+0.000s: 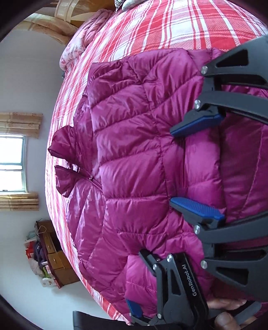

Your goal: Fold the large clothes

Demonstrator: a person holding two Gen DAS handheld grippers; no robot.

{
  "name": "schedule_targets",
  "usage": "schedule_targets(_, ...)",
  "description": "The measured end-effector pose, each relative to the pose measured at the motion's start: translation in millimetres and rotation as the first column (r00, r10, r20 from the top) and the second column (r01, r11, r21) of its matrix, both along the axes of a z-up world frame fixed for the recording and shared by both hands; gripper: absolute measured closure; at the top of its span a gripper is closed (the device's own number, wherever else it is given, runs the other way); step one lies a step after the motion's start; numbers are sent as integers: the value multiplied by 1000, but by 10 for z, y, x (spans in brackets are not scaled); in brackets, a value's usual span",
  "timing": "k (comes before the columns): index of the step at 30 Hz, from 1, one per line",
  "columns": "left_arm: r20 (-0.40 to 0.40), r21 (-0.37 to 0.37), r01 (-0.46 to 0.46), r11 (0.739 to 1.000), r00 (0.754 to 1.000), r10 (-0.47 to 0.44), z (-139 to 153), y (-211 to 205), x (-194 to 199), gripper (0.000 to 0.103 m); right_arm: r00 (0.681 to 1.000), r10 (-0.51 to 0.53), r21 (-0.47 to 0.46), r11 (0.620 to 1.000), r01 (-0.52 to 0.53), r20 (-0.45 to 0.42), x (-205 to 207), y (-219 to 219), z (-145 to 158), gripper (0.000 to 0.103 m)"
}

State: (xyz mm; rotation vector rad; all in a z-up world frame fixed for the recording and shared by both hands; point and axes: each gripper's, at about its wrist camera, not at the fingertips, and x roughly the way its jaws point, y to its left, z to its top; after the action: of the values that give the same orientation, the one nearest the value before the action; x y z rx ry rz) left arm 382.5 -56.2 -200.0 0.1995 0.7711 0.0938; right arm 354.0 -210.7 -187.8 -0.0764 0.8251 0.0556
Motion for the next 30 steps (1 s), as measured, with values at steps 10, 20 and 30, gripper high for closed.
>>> schedule_targets(10, -31, -32, 11, 999, 999, -12, 17, 41, 35, 1, 1000, -7, -36, 999, 8, 23, -46, 35, -24, 37)
schedule_targets(20, 25, -39, -11, 999, 1000, 12, 440, 666, -369, 1, 999, -3, -10, 1000, 4, 37, -83, -9, -18, 37)
schedule_targets(30, 79, -15, -286, 958, 955, 286, 680, 2330, -1221, 1, 999, -3, -8, 1000, 3, 41, -96, -15, -21, 37)
